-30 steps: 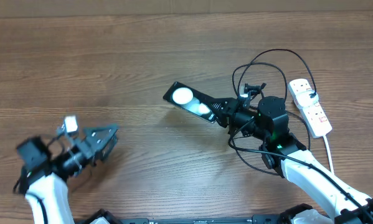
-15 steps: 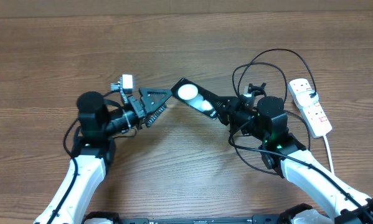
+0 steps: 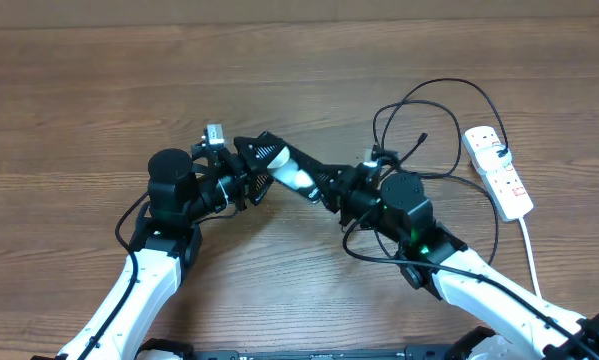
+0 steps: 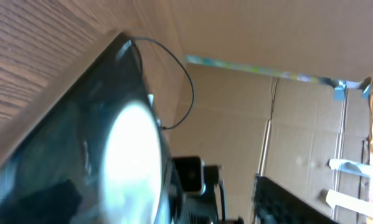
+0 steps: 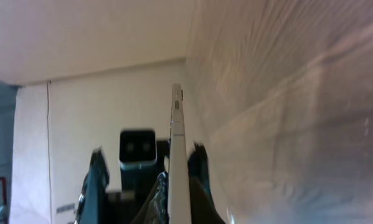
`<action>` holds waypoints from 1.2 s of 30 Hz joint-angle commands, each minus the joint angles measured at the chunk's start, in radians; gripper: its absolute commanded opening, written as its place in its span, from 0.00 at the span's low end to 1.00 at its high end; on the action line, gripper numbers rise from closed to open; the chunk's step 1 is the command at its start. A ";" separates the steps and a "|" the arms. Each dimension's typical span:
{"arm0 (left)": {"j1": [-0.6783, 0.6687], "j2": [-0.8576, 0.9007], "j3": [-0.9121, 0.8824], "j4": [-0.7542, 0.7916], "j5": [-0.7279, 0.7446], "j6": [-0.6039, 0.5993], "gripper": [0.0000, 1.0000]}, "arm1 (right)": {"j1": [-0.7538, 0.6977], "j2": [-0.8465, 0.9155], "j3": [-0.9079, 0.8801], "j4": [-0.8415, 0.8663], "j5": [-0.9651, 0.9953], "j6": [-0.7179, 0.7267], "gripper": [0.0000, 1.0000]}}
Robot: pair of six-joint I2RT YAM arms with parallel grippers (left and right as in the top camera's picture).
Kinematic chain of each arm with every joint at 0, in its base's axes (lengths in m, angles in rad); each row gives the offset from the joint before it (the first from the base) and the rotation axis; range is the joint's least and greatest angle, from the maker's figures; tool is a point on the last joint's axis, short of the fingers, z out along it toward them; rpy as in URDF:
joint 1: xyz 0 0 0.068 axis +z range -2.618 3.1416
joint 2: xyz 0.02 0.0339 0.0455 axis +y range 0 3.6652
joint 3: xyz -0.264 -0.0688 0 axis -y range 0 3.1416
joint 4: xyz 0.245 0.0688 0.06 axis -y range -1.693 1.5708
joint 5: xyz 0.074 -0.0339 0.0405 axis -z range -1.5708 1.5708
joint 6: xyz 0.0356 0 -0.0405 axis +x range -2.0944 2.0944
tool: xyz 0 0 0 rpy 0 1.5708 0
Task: Plug charger to phone and switch on socket
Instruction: 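Bring the left gripper back to grasp the phone from the right gripper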
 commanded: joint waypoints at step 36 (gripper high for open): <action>-0.040 0.004 -0.001 -0.015 -0.109 -0.049 0.04 | 0.043 -0.013 0.022 -0.019 0.023 0.097 0.37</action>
